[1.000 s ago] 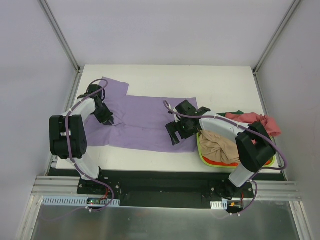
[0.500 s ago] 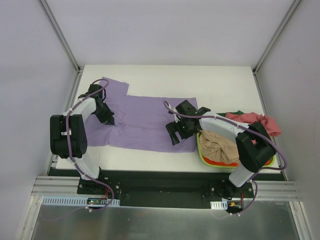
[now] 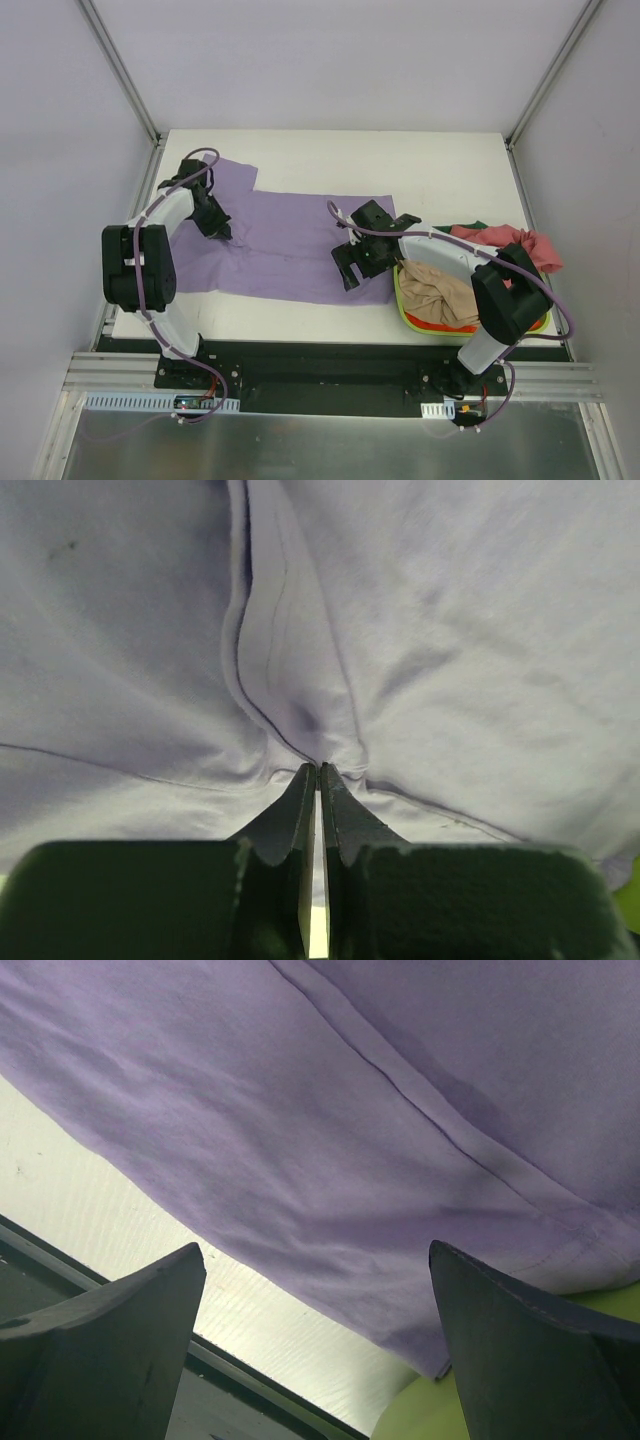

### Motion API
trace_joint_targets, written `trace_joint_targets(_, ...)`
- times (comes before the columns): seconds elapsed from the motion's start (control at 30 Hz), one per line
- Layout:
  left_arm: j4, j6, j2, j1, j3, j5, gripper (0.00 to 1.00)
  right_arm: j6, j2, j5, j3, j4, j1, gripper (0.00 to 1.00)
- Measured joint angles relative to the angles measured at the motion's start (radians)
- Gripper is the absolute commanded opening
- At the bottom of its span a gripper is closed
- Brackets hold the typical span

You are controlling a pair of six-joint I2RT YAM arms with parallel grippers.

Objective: Fold and stack the t-shirts
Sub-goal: Fold the flattened tshirt in 1/3 of the way

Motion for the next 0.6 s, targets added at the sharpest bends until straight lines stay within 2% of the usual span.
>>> trace_joint_targets(0.4, 0.001, 0.0, 0.127, -0.014, 0.179, 0.018, 0.0, 0.0, 0.0, 0.019, 0.0, 0.001, -0.003, 0.96)
trace_joint_targets(0.6, 0.005, 0.035, 0.212, -0.059, 0.262, 0.053, 0.0, 0.0, 0.0, 0.026, 0.0, 0.001, -0.01, 0.96)
